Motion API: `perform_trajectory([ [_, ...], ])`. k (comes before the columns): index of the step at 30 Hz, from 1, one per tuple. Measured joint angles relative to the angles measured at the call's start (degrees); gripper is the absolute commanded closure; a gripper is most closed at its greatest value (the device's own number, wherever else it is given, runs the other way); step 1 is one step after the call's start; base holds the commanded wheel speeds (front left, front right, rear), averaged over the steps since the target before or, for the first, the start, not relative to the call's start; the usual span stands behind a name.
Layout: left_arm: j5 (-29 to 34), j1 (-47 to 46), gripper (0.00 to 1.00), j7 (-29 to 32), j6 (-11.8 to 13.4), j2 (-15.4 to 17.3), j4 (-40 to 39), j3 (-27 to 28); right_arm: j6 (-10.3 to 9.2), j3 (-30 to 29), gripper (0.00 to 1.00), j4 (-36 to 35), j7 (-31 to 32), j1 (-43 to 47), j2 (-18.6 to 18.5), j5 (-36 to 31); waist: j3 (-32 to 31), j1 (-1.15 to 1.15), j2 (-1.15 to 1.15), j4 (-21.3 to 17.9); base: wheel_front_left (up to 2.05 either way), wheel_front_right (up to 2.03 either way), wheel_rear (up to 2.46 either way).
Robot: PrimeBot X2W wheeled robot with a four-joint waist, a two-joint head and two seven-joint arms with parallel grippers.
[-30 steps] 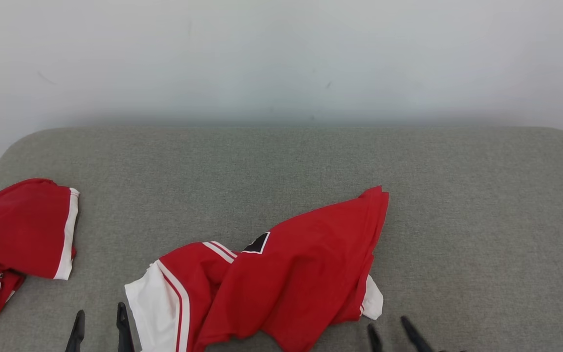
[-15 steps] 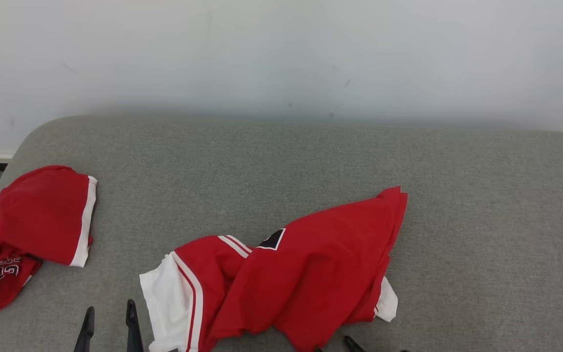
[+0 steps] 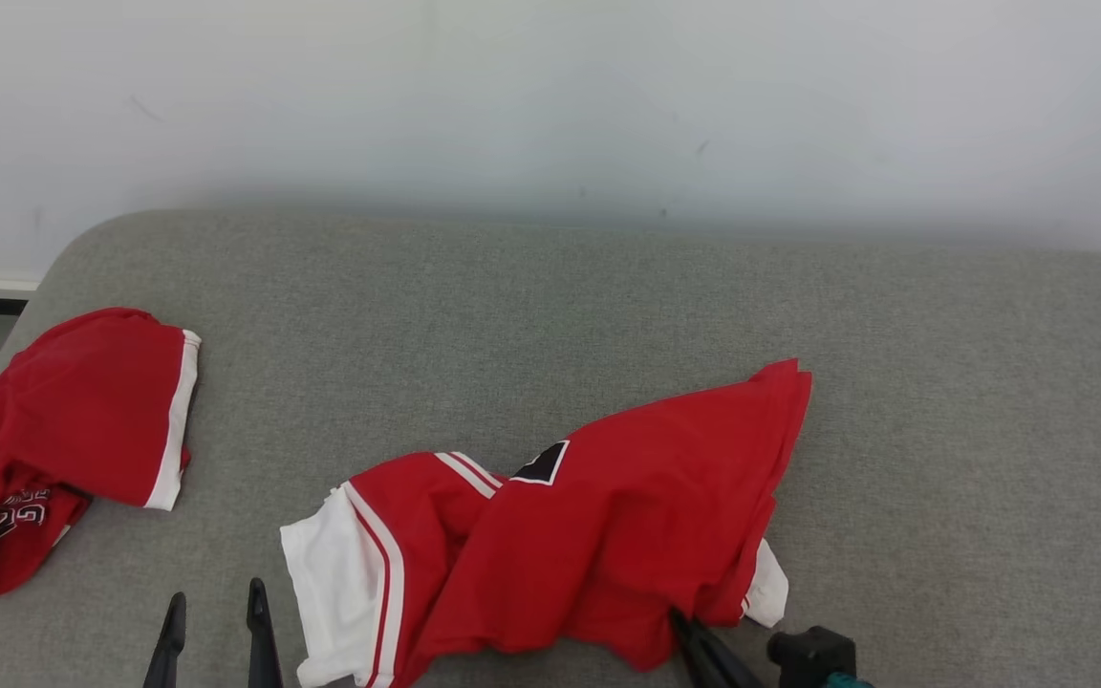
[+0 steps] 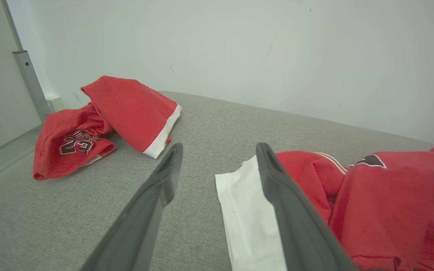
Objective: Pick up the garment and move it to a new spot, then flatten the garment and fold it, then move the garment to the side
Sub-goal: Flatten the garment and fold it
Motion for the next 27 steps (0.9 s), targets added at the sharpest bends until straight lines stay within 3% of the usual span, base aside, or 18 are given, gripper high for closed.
perform_trajectory([
  [6,-0.54,0.12,0.00,0.00,0.18,-0.02,0.23,0.15,0.00,-6.93,1.00,-7.09,-0.01,2.89,-0.59,-5.23,-0.34,0.00,0.00,-1.79,0.00,0.00,0.00],
  [12,-0.88,0.10,0.00,0.00,0.18,-0.01,0.66,-0.24,0.00,-12.81,1.00,-13.16,-0.01,5.87,-3.78,-6.53,-0.80,0.00,0.00,-3.62,0.00,0.00,0.00],
  [27,-1.13,0.29,0.00,0.00,-0.10,-0.02,1.77,-0.73,0.01,-24.29,1.00,-22.42,7.25,9.94,-17.15,-5.32,-1.81,0.00,0.00,-5.56,0.00,0.00,0.00],
])
